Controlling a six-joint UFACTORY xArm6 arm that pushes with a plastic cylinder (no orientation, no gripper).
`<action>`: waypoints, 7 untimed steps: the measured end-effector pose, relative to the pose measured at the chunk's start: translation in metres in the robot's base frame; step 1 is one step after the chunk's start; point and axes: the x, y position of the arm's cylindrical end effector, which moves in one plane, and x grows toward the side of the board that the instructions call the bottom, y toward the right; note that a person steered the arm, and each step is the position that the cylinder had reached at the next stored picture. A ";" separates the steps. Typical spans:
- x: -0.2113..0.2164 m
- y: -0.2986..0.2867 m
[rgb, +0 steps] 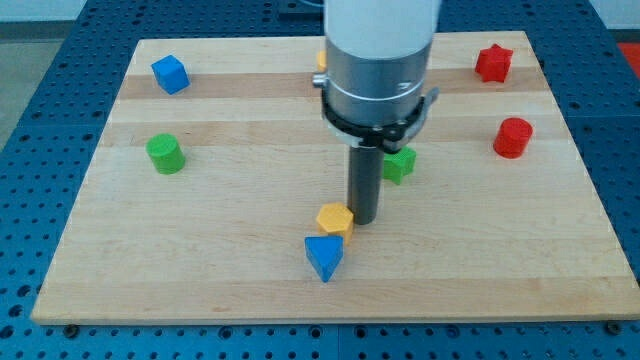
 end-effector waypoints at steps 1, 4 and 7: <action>0.001 -0.021; 0.012 -0.085; 0.003 -0.028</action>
